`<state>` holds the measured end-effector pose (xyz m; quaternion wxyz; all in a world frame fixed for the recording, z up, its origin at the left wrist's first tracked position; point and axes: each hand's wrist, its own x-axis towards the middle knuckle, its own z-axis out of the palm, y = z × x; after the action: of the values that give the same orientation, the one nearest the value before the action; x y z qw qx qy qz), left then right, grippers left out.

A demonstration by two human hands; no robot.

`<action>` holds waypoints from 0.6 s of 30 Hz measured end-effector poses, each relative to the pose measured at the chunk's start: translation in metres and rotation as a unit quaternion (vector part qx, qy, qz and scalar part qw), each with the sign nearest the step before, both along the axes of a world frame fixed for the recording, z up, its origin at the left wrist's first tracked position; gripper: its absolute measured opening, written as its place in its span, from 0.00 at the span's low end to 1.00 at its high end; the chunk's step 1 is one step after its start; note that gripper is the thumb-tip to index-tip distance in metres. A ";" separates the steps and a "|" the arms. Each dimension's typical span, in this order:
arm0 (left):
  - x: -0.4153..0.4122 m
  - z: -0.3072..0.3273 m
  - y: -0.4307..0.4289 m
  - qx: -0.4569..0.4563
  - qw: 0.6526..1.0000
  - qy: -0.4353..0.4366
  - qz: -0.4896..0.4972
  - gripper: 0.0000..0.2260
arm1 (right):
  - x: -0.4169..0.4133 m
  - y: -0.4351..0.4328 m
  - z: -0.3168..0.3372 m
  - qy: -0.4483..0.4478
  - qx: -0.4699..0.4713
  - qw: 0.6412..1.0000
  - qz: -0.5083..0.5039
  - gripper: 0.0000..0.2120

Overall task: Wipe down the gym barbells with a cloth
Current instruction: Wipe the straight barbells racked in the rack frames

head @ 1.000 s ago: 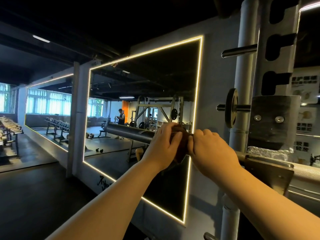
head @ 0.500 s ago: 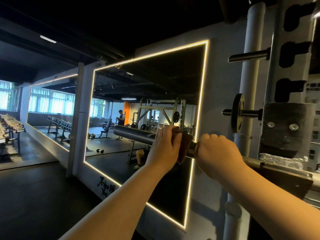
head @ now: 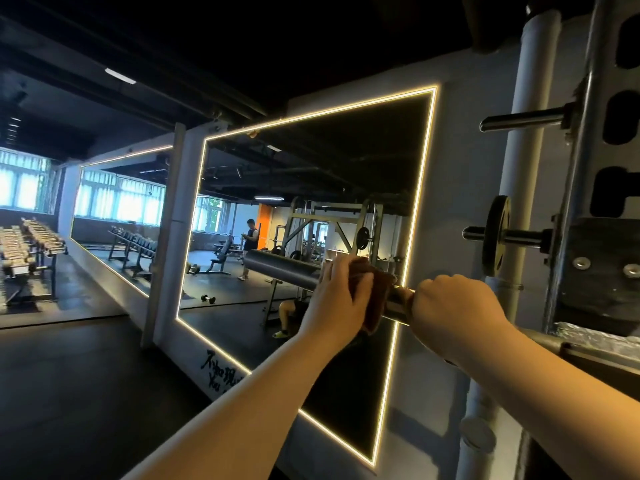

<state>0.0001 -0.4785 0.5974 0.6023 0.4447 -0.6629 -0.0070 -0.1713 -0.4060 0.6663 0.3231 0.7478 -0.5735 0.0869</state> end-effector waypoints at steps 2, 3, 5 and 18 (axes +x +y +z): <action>0.019 -0.005 -0.009 -0.002 1.000 0.006 0.009 0.14 | 0.006 0.000 -0.002 0.012 -0.005 1.000 -0.002 0.11; 0.030 -0.004 -0.014 0.007 0.999 0.024 0.024 0.14 | 0.008 -0.001 -0.004 0.017 -0.012 1.000 0.001 0.11; 0.044 -0.001 -0.024 0.038 0.995 0.073 0.052 0.15 | 0.011 -0.004 -0.009 0.025 -0.029 0.999 0.005 0.12; 0.043 -0.016 -0.011 -0.031 0.996 -0.032 0.077 0.19 | 0.048 -0.026 0.000 0.007 0.046 0.999 0.021 0.11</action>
<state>0.0435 -0.4894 0.5810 0.5930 0.4756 -0.6455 0.0737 -0.1237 -0.4320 0.6659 0.2904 0.7742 -0.5590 0.0614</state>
